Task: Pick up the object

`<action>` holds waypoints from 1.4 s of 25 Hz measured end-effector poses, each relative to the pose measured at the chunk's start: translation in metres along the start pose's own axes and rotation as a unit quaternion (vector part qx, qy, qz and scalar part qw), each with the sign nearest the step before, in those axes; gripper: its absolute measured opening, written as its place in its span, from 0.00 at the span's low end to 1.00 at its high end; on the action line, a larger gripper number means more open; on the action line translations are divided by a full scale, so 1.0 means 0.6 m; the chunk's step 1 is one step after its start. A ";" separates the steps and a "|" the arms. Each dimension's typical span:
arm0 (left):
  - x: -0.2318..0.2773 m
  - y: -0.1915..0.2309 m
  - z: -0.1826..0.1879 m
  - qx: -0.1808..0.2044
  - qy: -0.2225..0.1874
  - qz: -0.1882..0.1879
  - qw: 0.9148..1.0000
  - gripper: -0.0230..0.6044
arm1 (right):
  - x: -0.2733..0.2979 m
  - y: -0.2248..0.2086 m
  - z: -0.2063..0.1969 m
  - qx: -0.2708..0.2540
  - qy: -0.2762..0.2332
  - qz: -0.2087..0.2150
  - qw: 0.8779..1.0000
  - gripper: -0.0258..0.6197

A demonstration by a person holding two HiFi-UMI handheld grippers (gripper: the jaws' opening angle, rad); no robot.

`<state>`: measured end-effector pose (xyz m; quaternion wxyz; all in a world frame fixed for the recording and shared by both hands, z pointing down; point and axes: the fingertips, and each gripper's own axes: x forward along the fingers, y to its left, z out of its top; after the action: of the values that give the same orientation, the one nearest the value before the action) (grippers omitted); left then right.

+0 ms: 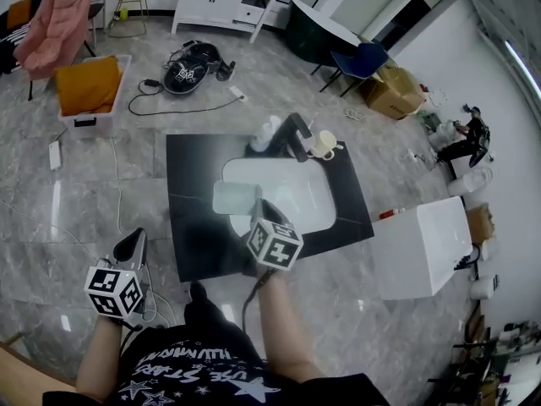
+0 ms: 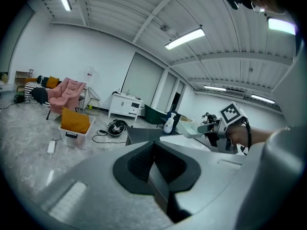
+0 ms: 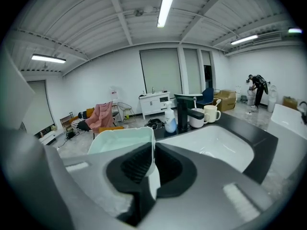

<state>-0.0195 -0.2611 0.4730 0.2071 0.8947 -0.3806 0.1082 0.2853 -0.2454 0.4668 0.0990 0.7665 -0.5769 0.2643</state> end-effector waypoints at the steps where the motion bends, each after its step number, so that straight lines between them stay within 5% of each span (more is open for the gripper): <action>1: -0.008 -0.007 -0.004 0.003 0.000 -0.005 1.000 0.05 | -0.016 -0.001 -0.006 0.001 -0.003 -0.003 1.000 0.07; 21: -0.245 -0.059 -0.109 0.033 0.014 -0.089 0.995 0.05 | -0.314 0.061 -0.216 0.042 -0.010 -0.046 0.998 0.07; 35: -0.267 -0.142 -0.154 0.031 0.029 -0.127 0.991 0.05 | -0.419 0.029 -0.289 0.048 0.006 -0.061 0.997 0.07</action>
<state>-0.0710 -0.0642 0.4743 0.2023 0.9383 -0.2540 0.1189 0.1697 0.0379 0.4794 0.0815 0.8027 -0.5147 0.2902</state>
